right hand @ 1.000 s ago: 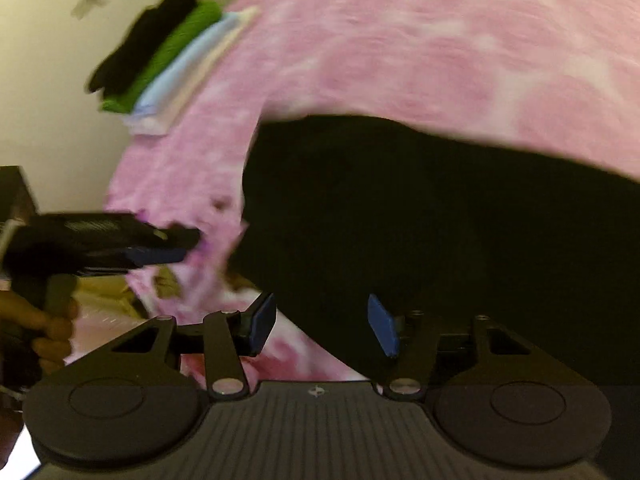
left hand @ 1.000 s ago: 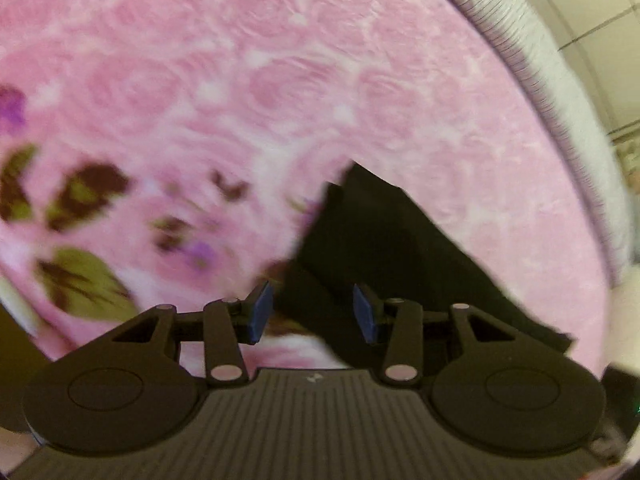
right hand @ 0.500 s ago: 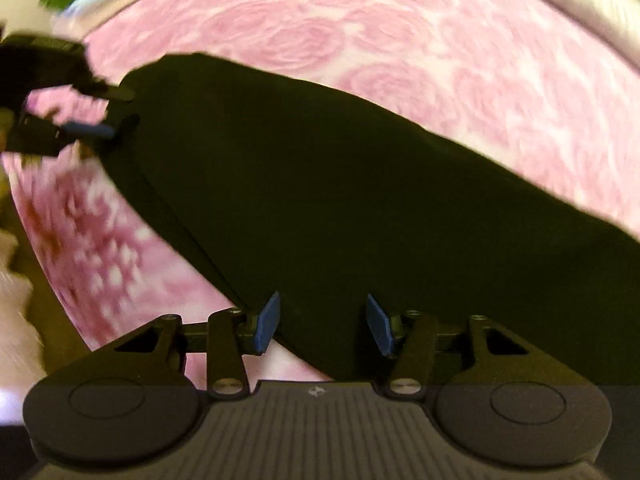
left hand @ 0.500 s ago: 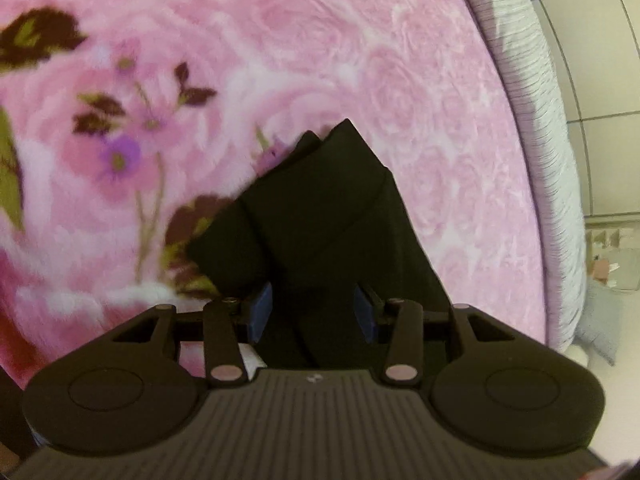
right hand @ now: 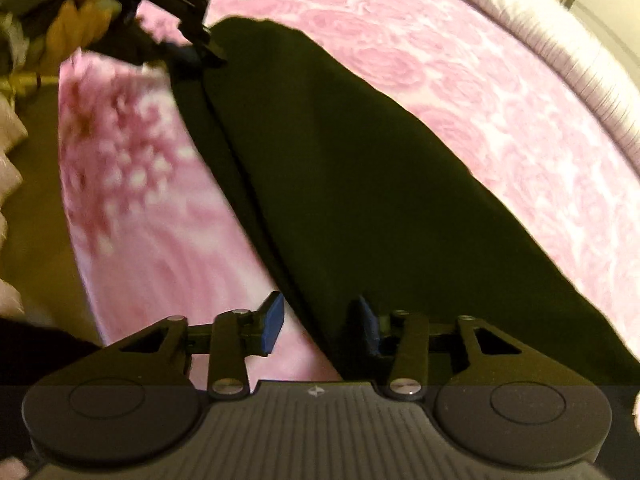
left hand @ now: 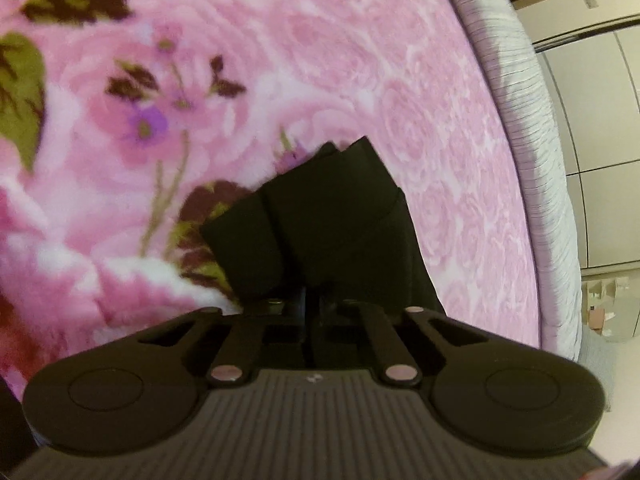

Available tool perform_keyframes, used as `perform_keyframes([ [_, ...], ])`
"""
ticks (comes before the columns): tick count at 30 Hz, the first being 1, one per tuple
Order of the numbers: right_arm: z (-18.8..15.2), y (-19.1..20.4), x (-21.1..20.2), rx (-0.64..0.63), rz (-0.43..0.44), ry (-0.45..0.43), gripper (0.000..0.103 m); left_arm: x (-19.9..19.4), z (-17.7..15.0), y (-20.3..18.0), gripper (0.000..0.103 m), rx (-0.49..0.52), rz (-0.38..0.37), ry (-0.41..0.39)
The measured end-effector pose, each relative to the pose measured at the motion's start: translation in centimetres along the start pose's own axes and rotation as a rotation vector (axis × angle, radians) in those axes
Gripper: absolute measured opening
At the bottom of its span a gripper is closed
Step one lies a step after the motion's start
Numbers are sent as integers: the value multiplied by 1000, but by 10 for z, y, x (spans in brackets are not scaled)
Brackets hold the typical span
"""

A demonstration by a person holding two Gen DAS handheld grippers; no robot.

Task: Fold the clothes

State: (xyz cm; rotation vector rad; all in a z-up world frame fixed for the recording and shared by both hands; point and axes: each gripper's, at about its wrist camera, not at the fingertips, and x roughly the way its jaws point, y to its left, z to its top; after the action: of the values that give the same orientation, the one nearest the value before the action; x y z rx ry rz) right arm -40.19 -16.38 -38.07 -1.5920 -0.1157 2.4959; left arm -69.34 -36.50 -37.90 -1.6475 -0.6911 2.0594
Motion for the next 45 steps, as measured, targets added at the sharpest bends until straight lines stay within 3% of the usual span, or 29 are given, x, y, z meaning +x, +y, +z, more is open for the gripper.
perform_keyframes([
  [2,-10,-8,-7,23,4,-49,10,-13,-4,-6,0,61,-5,-45],
  [3,-13,-12,-13,37,6,-81,8,-23,-7,-12,0,100,-10,-69],
  [6,-17,-16,-31,40,-2,-156,7,-37,-17,-19,0,215,-2,-111],
  [10,-22,-9,-22,17,19,-136,10,-16,-29,2,1,203,69,-103],
  [14,-35,1,-6,-20,15,-144,12,-24,-44,-5,1,309,95,-178],
  [17,-45,-5,-9,37,44,-194,16,-26,-54,-9,8,406,165,-205],
  [20,-63,-26,-21,271,63,-236,43,-38,-66,-21,8,513,220,-229],
  [22,-82,-44,-36,455,74,-270,41,-48,-76,-33,9,603,239,-259],
  [25,-119,-68,-55,699,-11,-276,41,-57,-91,-49,13,731,251,-295],
  [27,-143,-83,-67,845,-71,-285,42,-57,-101,-56,22,805,239,-310],
  [28,-152,-85,-74,870,-111,-312,43,-56,-107,-56,24,835,220,-326],
  [29,-161,-86,-80,893,-151,-339,44,-55,-112,-56,34,866,203,-339],
  [30,-168,-85,-84,909,-188,-364,49,-49,-118,-53,52,910,205,-329],
  [31,-173,-84,-84,922,-220,-364,53,-44,-119,-48,54,905,230,-301],
  [32,-176,-82,-79,922,-254,-330,55,-39,-121,-43,49,900,255,-272],
  [35,-186,-70,-66,936,-314,-193,54,-25,-125,-28,46,886,324,-190],
  [36,-188,-66,-66,950,-322,-156,54,-35,-130,-31,48,887,300,-200],
  [38,-190,-55,-84,961,-341,-182,57,-52,-143,-41,52,903,234,-197],
  [41,-196,-45,-113,993,-375,-217,75,-76,-171,-60,60,961,159,-204],
  [43,-202,-43,-134,1027,-405,-237,79,-89,-192,-74,61,1004,114,-197],
  [45,-211,-40,-153,1061,-423,-248,89,-101,-216,-88,62,1053,64,-181],
])
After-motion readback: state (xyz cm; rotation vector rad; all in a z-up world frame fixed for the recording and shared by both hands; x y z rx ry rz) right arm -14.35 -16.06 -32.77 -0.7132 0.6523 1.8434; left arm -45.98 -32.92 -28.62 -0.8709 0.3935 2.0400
